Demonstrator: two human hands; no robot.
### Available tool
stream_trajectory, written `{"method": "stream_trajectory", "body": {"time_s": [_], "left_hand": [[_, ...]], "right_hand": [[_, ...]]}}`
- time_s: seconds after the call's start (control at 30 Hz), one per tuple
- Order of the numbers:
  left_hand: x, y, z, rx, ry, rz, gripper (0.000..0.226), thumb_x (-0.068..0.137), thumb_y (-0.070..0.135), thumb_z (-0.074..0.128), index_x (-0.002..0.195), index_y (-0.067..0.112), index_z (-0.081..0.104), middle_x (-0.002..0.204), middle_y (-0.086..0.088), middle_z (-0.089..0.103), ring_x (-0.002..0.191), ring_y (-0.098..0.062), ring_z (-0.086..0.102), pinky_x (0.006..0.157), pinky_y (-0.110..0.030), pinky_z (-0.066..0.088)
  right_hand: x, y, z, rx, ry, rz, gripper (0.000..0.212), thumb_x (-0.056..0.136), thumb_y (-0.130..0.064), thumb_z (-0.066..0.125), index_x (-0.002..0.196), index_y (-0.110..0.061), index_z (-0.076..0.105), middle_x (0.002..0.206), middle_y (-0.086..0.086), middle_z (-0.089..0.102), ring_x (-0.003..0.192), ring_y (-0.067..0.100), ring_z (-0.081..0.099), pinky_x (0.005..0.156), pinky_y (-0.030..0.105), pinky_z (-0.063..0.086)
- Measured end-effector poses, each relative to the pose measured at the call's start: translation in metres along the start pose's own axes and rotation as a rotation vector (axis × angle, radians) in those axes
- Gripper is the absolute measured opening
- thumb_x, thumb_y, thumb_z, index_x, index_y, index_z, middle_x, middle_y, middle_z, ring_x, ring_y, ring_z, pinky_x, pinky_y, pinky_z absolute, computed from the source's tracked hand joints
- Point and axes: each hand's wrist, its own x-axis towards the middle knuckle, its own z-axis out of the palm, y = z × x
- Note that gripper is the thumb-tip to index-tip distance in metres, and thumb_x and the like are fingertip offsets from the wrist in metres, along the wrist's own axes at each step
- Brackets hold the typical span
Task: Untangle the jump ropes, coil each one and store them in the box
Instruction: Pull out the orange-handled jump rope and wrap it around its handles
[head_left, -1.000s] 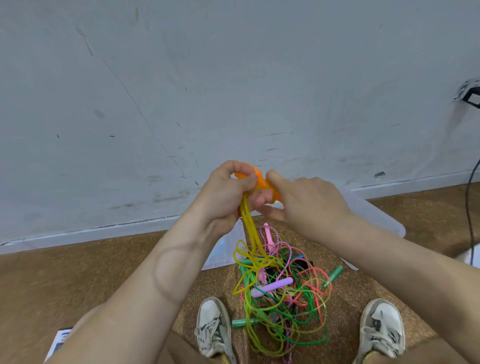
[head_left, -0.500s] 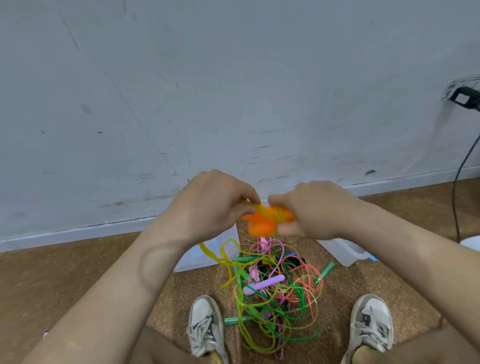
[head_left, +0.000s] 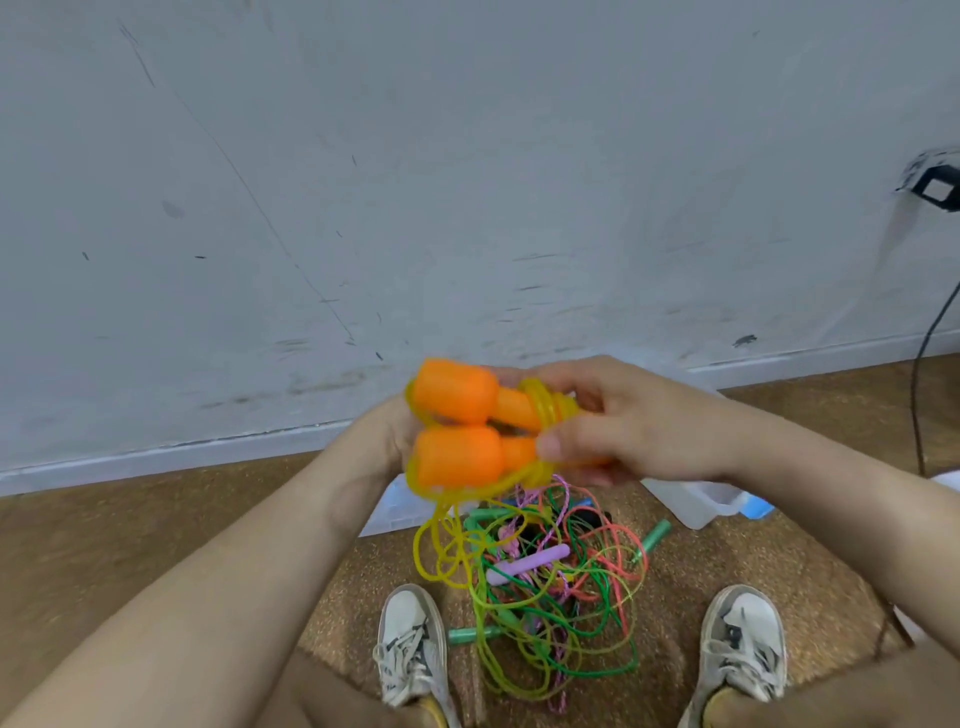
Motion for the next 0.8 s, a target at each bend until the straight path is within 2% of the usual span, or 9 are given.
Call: {"method": "stream_trajectory", "body": {"time_s": [0.07, 0.17, 0.23, 0.3, 0.4, 0.47, 0.6, 0.7, 0.8], "left_hand": [[0.001, 0.004, 0.011, -0.098, 0.007, 0.170, 0.017, 0.064, 0.012, 0.067, 0.078, 0.018, 0.076, 0.074, -0.002, 0.070, 0.069, -0.016, 0.066, 0.067, -0.034, 0.055], [-0.007, 0.012, 0.022, -0.051, 0.112, 0.340, 0.015, 0.065, 0.015, 0.068, 0.080, 0.015, 0.072, 0.080, -0.007, 0.068, 0.077, -0.023, 0.062, 0.076, -0.041, 0.050], [-0.007, 0.012, 0.021, 0.142, 0.315, 0.403, 0.007, 0.078, 0.000, 0.068, 0.083, 0.006, 0.067, 0.077, -0.007, 0.068, 0.073, -0.023, 0.063, 0.070, -0.037, 0.054], [-0.006, 0.012, 0.026, 0.264, 0.450, 0.391, 0.019, 0.087, -0.009, 0.057, 0.078, 0.006, 0.065, 0.067, -0.002, 0.067, 0.064, -0.020, 0.063, 0.064, -0.040, 0.053], [-0.006, 0.013, 0.035, 0.233, 0.462, 0.305, 0.029, 0.099, 0.003, 0.042, 0.073, 0.009, 0.053, 0.055, 0.000, 0.052, 0.045, -0.014, 0.044, 0.051, -0.032, 0.038], [-0.004, 0.015, 0.038, 0.147, 0.461, 0.214, 0.024, 0.103, 0.015, 0.038, 0.083, 0.010, 0.050, 0.055, -0.001, 0.041, 0.042, -0.011, 0.029, 0.044, -0.022, 0.025], [-0.009, 0.016, 0.037, 0.158, 0.444, 0.170, 0.026, 0.098, 0.031, 0.051, 0.100, 0.006, 0.056, 0.058, -0.003, 0.037, 0.043, -0.011, 0.026, 0.040, -0.017, 0.024], [-0.016, 0.013, 0.030, 0.756, 0.634, 0.282, 0.018, 0.094, 0.035, 0.058, 0.097, 0.019, 0.066, 0.063, 0.005, 0.053, 0.052, -0.007, 0.048, 0.053, -0.024, 0.039], [-0.021, 0.016, 0.033, 1.466, 0.698, 0.350, 0.028, 0.100, 0.040, 0.040, 0.100, 0.021, 0.061, 0.079, 0.000, 0.066, 0.077, -0.027, 0.061, 0.059, -0.035, 0.038]], "right_hand": [[0.002, 0.003, -0.002, 0.257, 0.051, 0.065, 0.007, 0.079, -0.023, 0.048, 0.081, -0.018, 0.054, 0.046, -0.003, 0.045, 0.032, 0.008, 0.032, 0.036, 0.012, 0.022], [0.006, 0.010, -0.009, 0.431, 0.094, 0.155, 0.022, 0.079, -0.035, 0.042, 0.077, -0.013, 0.046, 0.044, 0.003, 0.042, 0.029, 0.008, 0.022, 0.038, 0.013, 0.013], [0.006, 0.010, -0.013, 0.466, 0.092, 0.197, 0.030, 0.078, -0.040, 0.042, 0.072, -0.013, 0.052, 0.043, 0.001, 0.042, 0.029, 0.007, 0.021, 0.039, 0.016, 0.008], [0.007, 0.009, -0.013, 0.461, 0.141, 0.208, 0.031, 0.082, -0.040, 0.044, 0.073, -0.012, 0.054, 0.043, 0.001, 0.042, 0.029, 0.007, 0.021, 0.040, 0.016, 0.008], [0.011, 0.009, -0.011, 0.368, 0.355, 0.210, 0.021, 0.095, -0.032, 0.044, 0.086, -0.013, 0.046, 0.045, 0.003, 0.043, 0.033, 0.010, 0.022, 0.040, 0.014, 0.013], [0.014, 0.011, -0.013, 0.291, 0.508, 0.196, 0.013, 0.095, -0.029, 0.047, 0.096, -0.017, 0.043, 0.047, 0.005, 0.044, 0.038, 0.012, 0.024, 0.041, 0.017, 0.014], [0.010, 0.013, -0.028, 0.167, 0.685, 0.092, 0.016, 0.094, -0.023, 0.055, 0.109, -0.019, 0.049, 0.054, 0.001, 0.049, 0.041, 0.016, 0.035, 0.039, 0.018, 0.022], [0.004, 0.021, -0.039, -0.199, 0.723, 0.046, 0.012, 0.089, -0.025, 0.063, 0.091, -0.016, 0.056, 0.053, -0.008, 0.052, 0.049, 0.014, 0.043, 0.049, 0.023, 0.033], [0.005, 0.026, -0.037, -0.594, 0.684, 0.091, 0.024, 0.084, -0.038, 0.064, 0.092, -0.021, 0.049, 0.062, -0.001, 0.050, 0.058, 0.018, 0.047, 0.053, 0.034, 0.031]]}}
